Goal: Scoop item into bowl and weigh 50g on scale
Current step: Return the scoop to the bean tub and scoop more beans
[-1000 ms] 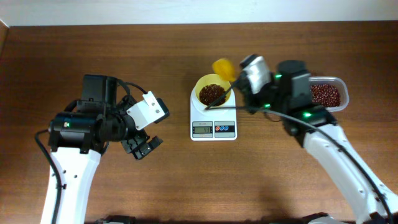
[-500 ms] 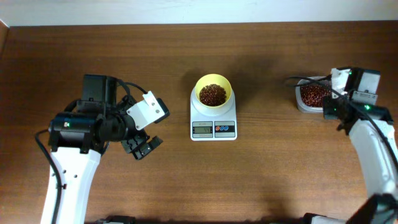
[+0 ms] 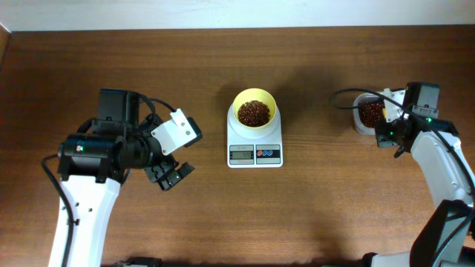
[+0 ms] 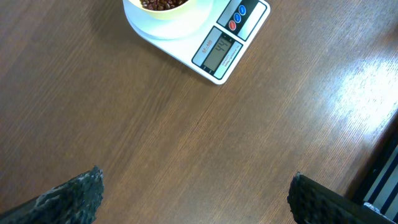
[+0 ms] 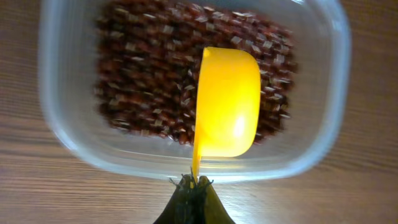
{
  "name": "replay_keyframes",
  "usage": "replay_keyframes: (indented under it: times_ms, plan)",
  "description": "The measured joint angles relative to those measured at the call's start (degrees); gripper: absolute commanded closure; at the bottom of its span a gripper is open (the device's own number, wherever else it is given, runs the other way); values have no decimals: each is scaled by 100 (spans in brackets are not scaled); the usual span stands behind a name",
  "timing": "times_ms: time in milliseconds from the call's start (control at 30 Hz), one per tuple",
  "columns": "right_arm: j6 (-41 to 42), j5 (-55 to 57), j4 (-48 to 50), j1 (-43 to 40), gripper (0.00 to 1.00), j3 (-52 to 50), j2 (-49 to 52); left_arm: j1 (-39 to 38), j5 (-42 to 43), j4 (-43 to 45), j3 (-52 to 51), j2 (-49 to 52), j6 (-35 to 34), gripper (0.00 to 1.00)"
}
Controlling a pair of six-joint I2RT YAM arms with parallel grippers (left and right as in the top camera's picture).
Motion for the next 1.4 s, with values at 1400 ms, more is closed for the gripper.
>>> replay_keyframes:
  times_ms: [1400]
  plan:
    - [2245,-4846,109,-2122,96,-2,44,0,0,0,0,0,0,1]
